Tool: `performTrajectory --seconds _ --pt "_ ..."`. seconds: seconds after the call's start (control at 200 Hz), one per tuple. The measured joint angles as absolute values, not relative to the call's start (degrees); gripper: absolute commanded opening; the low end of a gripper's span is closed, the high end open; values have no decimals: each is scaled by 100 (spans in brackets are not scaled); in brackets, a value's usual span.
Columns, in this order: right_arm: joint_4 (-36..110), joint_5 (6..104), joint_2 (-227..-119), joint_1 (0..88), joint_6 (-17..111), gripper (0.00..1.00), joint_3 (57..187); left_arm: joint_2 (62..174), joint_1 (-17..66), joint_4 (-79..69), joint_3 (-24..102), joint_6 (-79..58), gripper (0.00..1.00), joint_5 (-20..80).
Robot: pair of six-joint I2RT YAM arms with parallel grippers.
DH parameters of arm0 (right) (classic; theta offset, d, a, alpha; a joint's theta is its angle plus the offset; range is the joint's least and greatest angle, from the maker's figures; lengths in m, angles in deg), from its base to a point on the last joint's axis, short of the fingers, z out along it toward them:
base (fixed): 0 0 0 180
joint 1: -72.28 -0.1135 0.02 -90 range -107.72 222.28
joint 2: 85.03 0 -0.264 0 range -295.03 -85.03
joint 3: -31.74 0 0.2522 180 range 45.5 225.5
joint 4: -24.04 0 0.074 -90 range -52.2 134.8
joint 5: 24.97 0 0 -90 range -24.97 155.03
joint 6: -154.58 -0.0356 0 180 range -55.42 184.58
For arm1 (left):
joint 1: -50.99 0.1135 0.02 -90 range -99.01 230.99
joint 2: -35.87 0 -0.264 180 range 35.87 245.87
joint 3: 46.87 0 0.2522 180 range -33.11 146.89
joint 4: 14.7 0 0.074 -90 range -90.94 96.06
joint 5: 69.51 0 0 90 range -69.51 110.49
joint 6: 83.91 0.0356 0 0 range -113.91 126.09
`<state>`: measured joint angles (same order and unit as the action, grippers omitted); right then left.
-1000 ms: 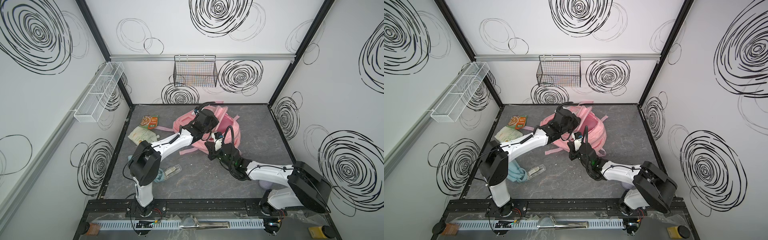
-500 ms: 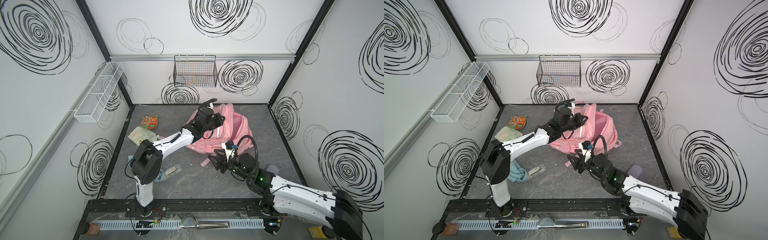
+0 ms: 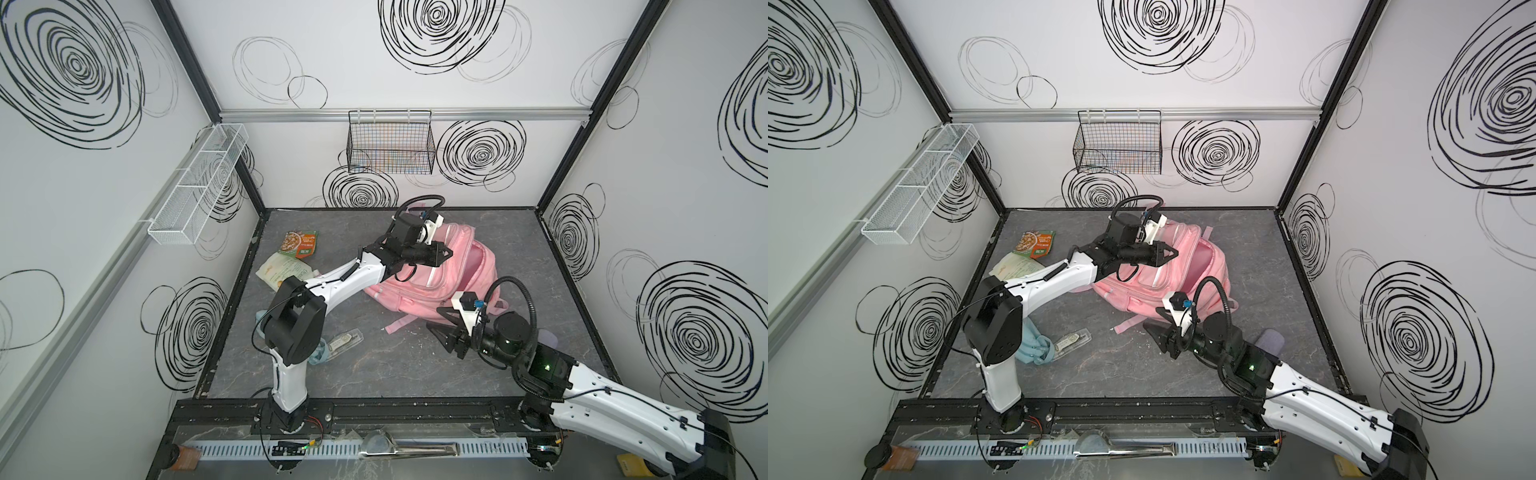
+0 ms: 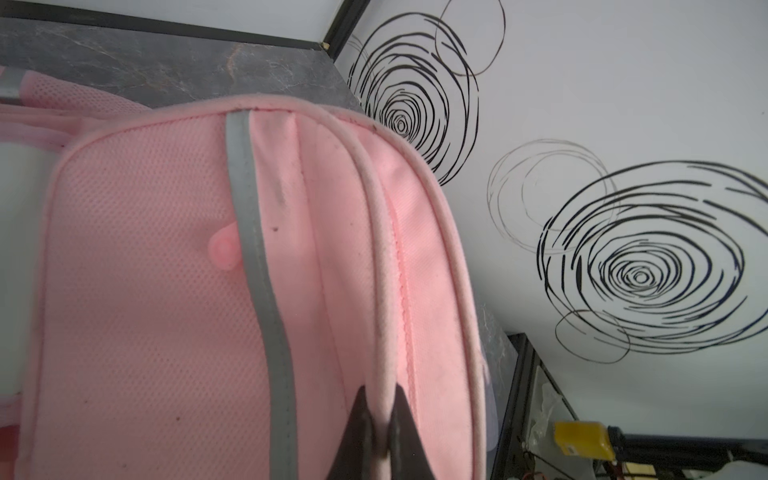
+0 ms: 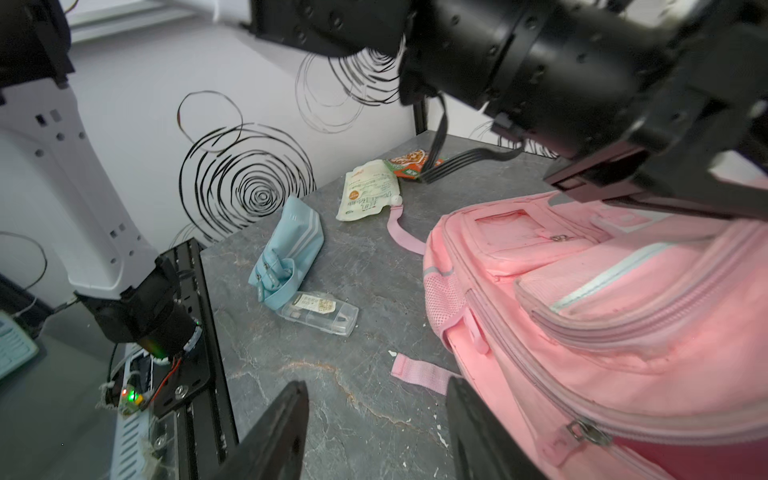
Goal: Pack the student bag
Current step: 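Release the zipper and move the right gripper toward the light-blue pencil case, then grasp the light-blue pencil case with the right gripper and lift it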
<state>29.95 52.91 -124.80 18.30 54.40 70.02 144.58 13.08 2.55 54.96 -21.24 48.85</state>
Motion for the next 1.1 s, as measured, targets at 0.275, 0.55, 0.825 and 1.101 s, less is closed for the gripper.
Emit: performTrajectory --seconds 0.275,0.55,0.825,1.101 --pt "3100 4699 -13581 1728 6050 60 8014 13124 2079 -333 4451 -2030 56 5235" --pt "2964 4784 -14993 1083 6468 61 8744 9828 3089 -764 2830 -2000 72 3952" --pt "2332 4773 -17428 316 6463 64 10118 7179 3244 329 1586 -1538 75 977" --pt "2201 4572 -19601 152 6478 75 12118 6305 3279 1077 1339 -1313 75 -1016"
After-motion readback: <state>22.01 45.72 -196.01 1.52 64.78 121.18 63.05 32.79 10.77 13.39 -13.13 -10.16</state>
